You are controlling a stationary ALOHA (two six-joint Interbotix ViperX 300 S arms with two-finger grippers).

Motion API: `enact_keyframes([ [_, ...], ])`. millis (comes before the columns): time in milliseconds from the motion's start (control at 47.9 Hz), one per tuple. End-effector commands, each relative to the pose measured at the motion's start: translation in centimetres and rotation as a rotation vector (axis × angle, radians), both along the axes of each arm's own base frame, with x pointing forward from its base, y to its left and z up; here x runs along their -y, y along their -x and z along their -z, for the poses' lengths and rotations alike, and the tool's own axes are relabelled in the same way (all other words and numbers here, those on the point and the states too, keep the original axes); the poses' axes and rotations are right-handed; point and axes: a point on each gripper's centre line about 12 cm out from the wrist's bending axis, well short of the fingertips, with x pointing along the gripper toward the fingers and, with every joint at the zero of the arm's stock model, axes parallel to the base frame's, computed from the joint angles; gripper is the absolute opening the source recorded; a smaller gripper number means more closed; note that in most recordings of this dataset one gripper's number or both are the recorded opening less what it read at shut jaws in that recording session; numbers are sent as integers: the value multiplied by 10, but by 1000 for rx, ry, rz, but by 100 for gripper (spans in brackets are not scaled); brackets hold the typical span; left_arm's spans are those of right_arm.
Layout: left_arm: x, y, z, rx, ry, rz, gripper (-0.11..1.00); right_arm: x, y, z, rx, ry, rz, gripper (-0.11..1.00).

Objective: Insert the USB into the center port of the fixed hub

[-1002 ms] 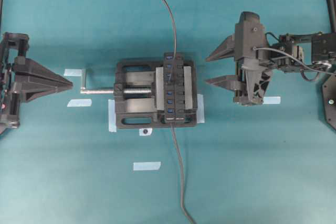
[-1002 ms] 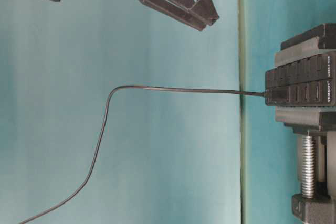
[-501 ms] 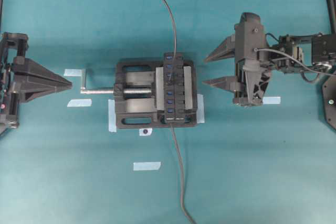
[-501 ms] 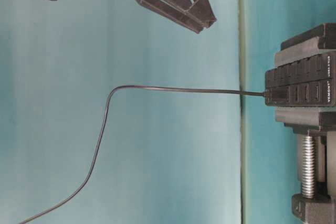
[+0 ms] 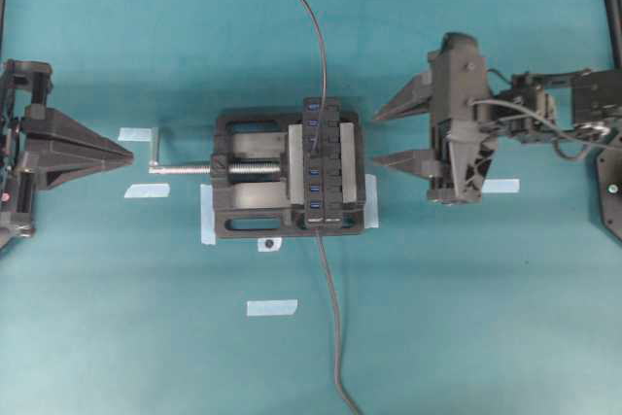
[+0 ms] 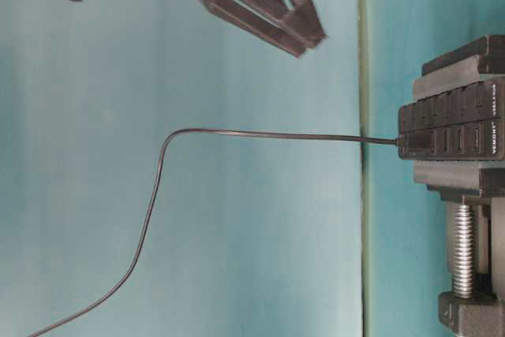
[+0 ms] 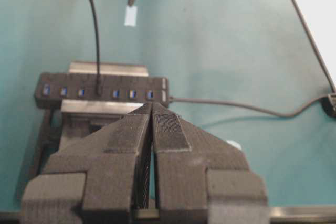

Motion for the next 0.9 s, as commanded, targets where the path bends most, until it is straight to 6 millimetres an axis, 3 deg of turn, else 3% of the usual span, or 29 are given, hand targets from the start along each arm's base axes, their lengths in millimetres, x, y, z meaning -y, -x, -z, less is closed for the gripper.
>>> enact_keyframes([
  [0, 0, -2, -6, 20, -1, 2, 0, -2, -10, -9, 31, -4, -3, 68],
  [188, 0, -2, -7, 20, -1, 0, 0, -1, -19, -7, 26, -3, -4, 68],
  [877, 0, -2, -7, 22, -1, 2, 0, -1, -20, -8, 28, -4, -4, 68],
])
